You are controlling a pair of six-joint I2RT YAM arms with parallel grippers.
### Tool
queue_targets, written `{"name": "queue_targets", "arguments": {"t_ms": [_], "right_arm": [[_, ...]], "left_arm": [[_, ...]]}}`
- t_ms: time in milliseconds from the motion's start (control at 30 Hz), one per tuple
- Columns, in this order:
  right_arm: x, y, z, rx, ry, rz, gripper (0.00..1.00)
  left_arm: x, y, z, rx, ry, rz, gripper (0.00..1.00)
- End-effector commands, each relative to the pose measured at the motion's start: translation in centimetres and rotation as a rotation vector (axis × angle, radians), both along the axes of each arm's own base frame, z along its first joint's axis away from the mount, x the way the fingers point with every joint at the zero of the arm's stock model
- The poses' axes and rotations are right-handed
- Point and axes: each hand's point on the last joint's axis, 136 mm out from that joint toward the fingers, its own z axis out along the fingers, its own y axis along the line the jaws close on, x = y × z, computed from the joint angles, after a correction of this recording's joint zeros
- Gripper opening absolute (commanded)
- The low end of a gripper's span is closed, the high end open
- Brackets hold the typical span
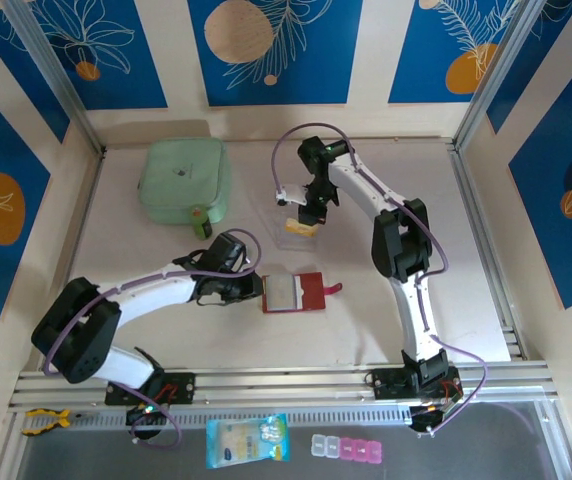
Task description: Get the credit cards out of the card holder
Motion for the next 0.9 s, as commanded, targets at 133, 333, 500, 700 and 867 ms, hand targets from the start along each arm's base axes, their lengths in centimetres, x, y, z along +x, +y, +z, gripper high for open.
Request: {"name": "queue_targets", "arguments": {"t_ms": [133, 333, 500, 700, 867], "right_arm": [[-2.4, 0.4, -0.7, 0.007, 0.098, 0.048, 0.00], [-3.6, 0.9, -2.2, 0.003, 0.144, 0.062, 0.00], [-4.3, 1.5, -3.4, -0.012, 0.176, 0.076, 0.00], [-5.2, 1.9, -3.9, -0.013, 0.200, 0.083, 0.08], [-5.7, 1.9, -3.0, 0.013, 0.190, 0.080, 0.13]], "left_arm": [[-0.3, 0.4, 0.1, -0.014, 0.018, 0.001, 0.17], [-0.2, 0.1, 0.1, -0.022, 0.020, 0.003, 0.17], [-0.2, 0.1, 0.2, -0.024, 0.022, 0.004, 0.17], [-0.3, 0.3, 0.1, -0.020, 0.021, 0.007, 0.17], [-0.1, 0.0, 0.4, -0.036, 0.019, 0.009, 0.17]]}}
